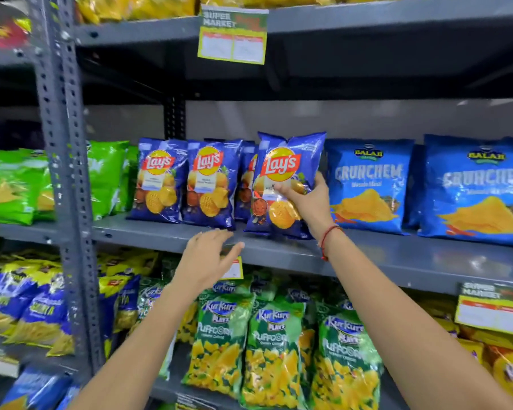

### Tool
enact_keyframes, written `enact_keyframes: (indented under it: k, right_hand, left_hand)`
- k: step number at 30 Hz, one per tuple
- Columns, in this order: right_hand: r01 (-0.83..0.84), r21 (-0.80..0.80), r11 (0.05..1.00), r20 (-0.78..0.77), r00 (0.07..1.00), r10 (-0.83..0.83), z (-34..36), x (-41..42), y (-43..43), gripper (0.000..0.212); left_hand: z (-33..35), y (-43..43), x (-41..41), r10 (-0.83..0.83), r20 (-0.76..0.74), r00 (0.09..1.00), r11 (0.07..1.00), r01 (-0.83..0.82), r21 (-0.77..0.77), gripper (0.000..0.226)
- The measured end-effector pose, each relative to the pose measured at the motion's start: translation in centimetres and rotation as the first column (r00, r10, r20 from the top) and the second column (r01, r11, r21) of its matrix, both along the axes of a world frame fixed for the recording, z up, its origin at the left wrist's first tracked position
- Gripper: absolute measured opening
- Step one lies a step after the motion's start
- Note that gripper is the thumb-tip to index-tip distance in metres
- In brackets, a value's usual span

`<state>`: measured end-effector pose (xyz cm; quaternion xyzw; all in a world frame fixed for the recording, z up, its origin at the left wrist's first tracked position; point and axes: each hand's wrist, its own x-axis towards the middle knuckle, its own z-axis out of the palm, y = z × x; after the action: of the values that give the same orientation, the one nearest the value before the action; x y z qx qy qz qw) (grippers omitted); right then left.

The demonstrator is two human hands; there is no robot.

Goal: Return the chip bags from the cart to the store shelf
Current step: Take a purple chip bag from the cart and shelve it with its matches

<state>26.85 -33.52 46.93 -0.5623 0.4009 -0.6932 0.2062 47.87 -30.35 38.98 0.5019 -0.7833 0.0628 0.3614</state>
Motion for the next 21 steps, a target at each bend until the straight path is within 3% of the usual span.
enact_keyframes:
  k: [5,10,21]
  right_hand:
    - [0.020,0.069,0.997,0.014,1.000,-0.021,-1.8,1.0,-3.2,0.068]
    - [0.046,0.116,0.992,-0.071,0.997,-0.038,-1.5,1.3,-4.6,0.078]
    - [-0.074,0.172,0.982,0.089,0.994,0.059,-2.2,0.0,-4.7,0.107]
  left_hand:
    - [-1.1,-0.8,-0.2,0.009,-0.016,1.000,0.997,-0.010,-0.082,0.045]
    - [-1.4,-0.9,-0.2,0.000,-0.026,1.000,0.990,-0.004,-0.138,0.041]
    - [-1.4,-0.6,-0.3,0.020,-0.013,1.000,0.992,-0.021,-0.122,0.046]
